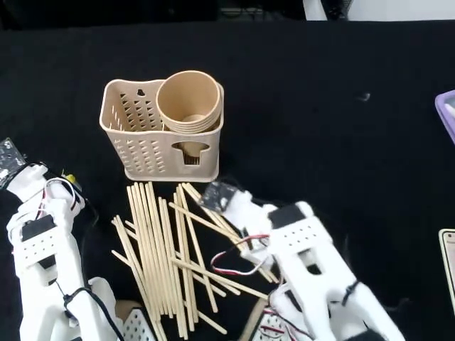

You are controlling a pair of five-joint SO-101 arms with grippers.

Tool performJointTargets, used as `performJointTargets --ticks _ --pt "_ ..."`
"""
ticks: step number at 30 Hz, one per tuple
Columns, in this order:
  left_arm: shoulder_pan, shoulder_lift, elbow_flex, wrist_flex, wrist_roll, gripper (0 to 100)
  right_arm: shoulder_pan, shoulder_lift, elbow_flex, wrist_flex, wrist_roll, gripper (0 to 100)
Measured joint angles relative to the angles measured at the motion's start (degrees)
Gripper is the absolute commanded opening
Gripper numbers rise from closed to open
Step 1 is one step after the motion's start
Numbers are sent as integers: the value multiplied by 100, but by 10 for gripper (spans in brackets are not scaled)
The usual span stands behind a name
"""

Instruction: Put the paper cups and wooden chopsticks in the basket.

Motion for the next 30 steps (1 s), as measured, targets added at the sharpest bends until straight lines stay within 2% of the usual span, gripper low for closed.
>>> performJointTargets --ticks 4,8,12,13,19,30 --pt "0 0 0 0 0 170 -615 299 -290 -299 -774 162" --pt "0 0 0 0 0 170 -1134 695 -141 -1204 -1231 156" --pt "0 0 0 0 0 170 -1187 1222 -149 -1626 -1345 5" --pt "0 0 0 0 0 170 -1160 1292 -202 -1626 -1327 15" --pt "0 0 0 0 0 170 -774 1284 -343 -1213 -1275 10" --pt "0 0 0 0 0 170 932 -624 -360 193 352 10"
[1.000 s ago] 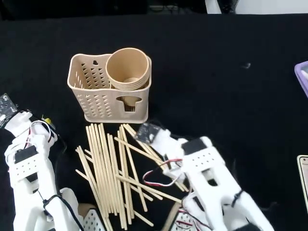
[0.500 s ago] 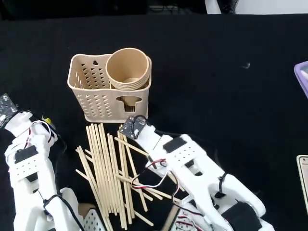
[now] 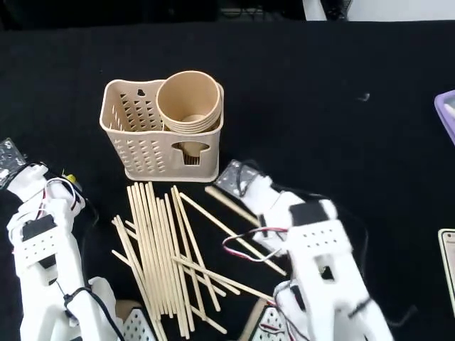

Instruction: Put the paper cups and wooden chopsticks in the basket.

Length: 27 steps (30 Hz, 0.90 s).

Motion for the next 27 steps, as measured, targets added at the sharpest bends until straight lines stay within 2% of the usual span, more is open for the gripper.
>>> performJointTargets --ticks 9,15,17,22,27 --pt "0 0 0 0 0 170 97 -1011 -237 730 105 10" --pt "0 0 0 0 0 170 97 -1600 -2303 2593 -185 10" --pt "0 0 0 0 0 170 -35 -1688 -3130 2857 -422 10" --pt "0 0 0 0 0 170 -1442 -1714 -4571 2585 -1635 10" --pt "0 0 0 0 0 170 -2857 -1178 -4985 1029 -2848 10"
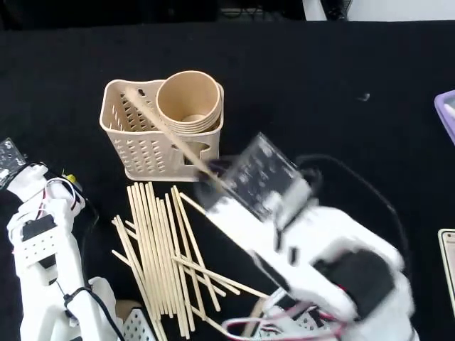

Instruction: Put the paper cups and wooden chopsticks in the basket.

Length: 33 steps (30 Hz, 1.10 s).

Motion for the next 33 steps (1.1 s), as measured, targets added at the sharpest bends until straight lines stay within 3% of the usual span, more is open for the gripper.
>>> performJointTargets --ticks 10,16,20,29,33 --pt "0 0 0 0 0 170 -193 2233 9 -4510 -1503 11" --pt "0 0 0 0 0 170 -193 3411 9 -6593 -1679 11" --pt "0 0 0 0 0 170 -114 4158 9 -7191 -1697 11" --pt "0 0 0 0 0 170 132 4976 18 -7297 -1802 20" --pt "0 0 0 0 0 170 132 4976 18 -7007 -2207 171"
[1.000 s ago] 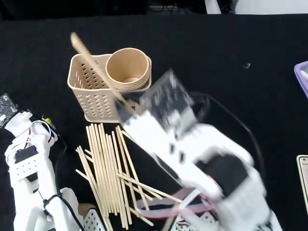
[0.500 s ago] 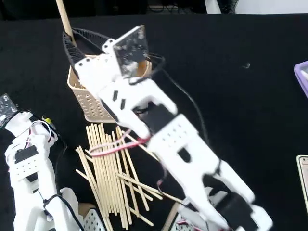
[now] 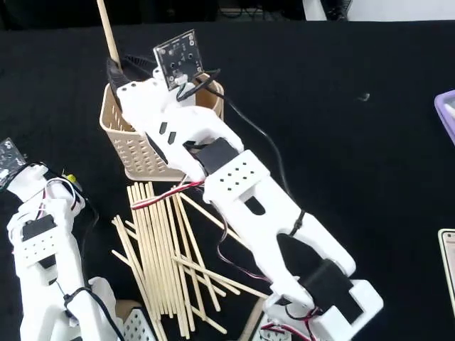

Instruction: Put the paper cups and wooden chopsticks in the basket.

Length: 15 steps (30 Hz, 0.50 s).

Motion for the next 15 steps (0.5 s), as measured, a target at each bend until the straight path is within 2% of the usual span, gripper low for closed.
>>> performJointTargets --ticks 3,9,15 --pt "0 0 0 0 0 170 0 -35 0 659 -97 224" --pt "0 0 0 0 0 170 0 -721 -193 2031 -114 169" --pt "0 0 0 0 0 170 0 -2215 -123 3455 -114 139"
